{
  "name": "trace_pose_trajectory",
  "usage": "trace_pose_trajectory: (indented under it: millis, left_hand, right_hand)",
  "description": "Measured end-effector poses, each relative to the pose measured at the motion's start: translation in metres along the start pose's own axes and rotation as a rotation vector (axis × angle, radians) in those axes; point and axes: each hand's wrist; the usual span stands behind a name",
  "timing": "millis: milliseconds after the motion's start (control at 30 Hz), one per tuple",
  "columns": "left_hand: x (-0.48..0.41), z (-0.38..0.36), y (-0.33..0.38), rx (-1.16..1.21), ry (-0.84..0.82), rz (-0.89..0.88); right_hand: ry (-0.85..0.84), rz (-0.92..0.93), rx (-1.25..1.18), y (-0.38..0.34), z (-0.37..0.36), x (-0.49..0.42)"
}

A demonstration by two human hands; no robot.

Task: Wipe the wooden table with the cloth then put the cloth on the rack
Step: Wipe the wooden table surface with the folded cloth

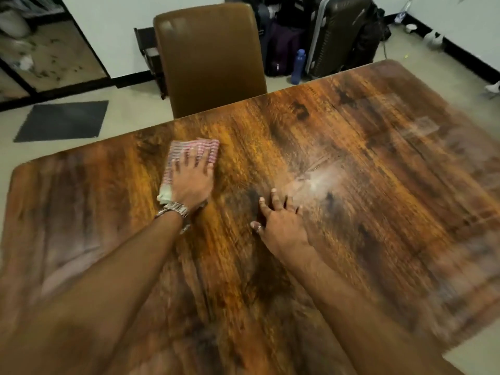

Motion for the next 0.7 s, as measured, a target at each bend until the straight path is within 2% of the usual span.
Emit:
trace_pose_trajectory:
  millis: [167, 300, 433, 633, 700]
  left_hand:
    - [0.082, 0.020, -0.121, 0.021, 0.060, 0.242]
    - [0.150, 0.009, -0.131, 0.013, 0.094, 0.371]
    - [0.191, -0.011, -0.070, -0.020, 0.078, 0.364]
    - [0.252, -0.046, 0.101, -0.025, -0.005, 0.062]
    - [0.283, -0.054, 0.136, 0.017, -0.045, -0.028]
  right_hand:
    - [-0.041, 0.132, -0.005, -0.025, -0.032, 0.057]
    - [-0.036, 0.142, -0.028, -0.002, -0.046, 0.106]
    - [-0.010, 0.062, -0.031, 0.039, -0.047, 0.152]
    - [-0.022, -0.075, -0.051, 0.096, -0.049, 0.212]
    - [-0.040, -0.107, -0.058, 0.102, -0.053, 0.229]
Point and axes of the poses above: each hand's wrist, its own x-axis away from the middle knuckle, its own z-axis out of the back of the hand, y = z × x, and after that the axes turned 7 degrees about z, right-handed
